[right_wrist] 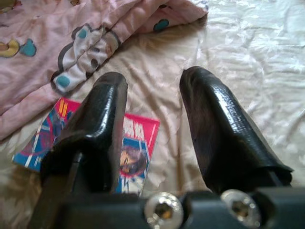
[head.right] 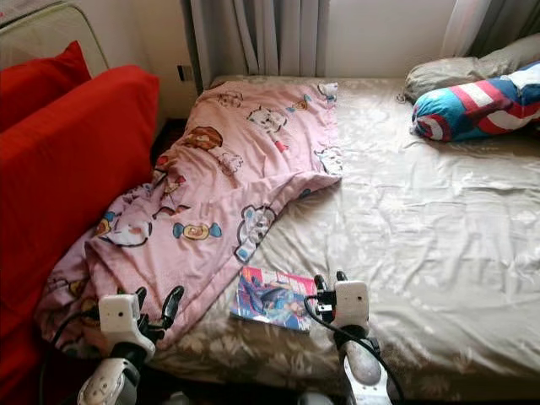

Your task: Clean up the room

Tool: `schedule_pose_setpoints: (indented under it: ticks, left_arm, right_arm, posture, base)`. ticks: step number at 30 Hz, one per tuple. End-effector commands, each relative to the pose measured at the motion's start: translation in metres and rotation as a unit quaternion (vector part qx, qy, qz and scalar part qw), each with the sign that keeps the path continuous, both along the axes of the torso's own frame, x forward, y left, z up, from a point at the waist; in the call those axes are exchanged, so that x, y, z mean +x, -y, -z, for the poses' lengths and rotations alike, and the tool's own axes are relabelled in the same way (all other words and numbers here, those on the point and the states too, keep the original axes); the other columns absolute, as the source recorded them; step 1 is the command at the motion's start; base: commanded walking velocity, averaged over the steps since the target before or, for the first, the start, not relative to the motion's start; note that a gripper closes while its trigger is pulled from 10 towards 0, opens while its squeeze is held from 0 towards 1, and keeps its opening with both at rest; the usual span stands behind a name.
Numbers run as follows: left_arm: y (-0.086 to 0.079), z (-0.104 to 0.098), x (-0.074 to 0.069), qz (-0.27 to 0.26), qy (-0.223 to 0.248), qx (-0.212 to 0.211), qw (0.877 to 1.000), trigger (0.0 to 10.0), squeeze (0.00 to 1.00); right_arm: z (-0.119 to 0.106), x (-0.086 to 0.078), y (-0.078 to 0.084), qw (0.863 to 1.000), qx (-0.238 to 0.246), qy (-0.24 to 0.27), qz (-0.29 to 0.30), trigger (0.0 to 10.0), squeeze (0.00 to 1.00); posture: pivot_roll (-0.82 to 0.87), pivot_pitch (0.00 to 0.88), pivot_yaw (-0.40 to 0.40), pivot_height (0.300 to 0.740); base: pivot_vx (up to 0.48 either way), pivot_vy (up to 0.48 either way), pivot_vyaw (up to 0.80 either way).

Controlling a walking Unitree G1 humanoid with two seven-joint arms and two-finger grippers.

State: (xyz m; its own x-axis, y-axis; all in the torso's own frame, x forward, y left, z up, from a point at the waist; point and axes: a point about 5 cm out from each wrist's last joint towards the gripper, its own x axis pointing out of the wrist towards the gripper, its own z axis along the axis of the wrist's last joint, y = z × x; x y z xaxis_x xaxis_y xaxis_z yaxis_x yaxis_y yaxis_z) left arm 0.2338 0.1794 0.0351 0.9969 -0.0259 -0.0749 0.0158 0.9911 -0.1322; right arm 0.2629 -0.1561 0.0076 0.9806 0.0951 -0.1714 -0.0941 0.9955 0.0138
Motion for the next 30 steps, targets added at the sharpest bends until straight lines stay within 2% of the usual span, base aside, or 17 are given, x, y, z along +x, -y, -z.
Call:
schedule_pose_setpoints:
  ticks: [1, 11, 15, 17, 20, 30]
  left_arm:
    - [-0.001, 0.002, -0.001, -0.002, -0.009, -0.001, 1.0, 10.0, 0.0]
    - [0.0, 0.0, -0.001, -0.001, -0.008, -0.001, 1.0, 10.0, 0.0]
    - [0.0, 0.0, -0.001, -0.001, -0.008, -0.001, 1.0, 10.0, 0.0]
    - [0.0, 0.0, -0.001, -0.001, -0.008, -0.001, 1.0, 10.0, 0.0]
    - [0.0, 0.0, -0.001, 0.0, -0.009, -0.001, 1.0, 10.0, 0.0]
    - [-0.002, 0.004, -0.001, 0.002, -0.014, -0.004, 1.0, 10.0, 0.0]
  right_arm:
    - [0.001, 0.0, -0.001, 1.0, 0.004, -0.002, -0.003, 10.0, 0.0]
    - [0.002, 0.002, -0.006, 1.0, 0.01, -0.001, -0.014, 10.0, 0.0]
    - [0.007, 0.001, -0.005, 1.0, 0.006, -0.021, -0.016, 10.0, 0.0]
    - [0.013, 0.001, -0.003, 0.999, 0.007, -0.041, -0.02, 10.0, 0.0]
    - [0.013, 0.0, -0.002, 0.999, 0.006, -0.037, -0.022, 10.0, 0.0]
    - [0.015, 0.001, -0.002, 0.999, 0.01, -0.04, -0.024, 10.0, 0.0]
  posture:
    - [-0.07, 0.106, 0.021, 0.651]
    - [-0.07, 0.107, 0.024, 0.651]
    - [-0.07, 0.108, 0.025, 0.651]
    - [-0.07, 0.109, 0.026, 0.631]
    - [-0.07, 0.109, 0.025, 0.606]
    - [-0.07, 0.098, 0.03, 0.606]
  base:
    - [0.0, 0.0, 0.0]
    - [0.0, 0.0, 0.0]
    - [0.0, 0.0, 0.0]
    - [0.0, 0.0, 0.0]
    - [0.0, 0.0, 0.0]
    - [0.0, 0.0, 0.0]
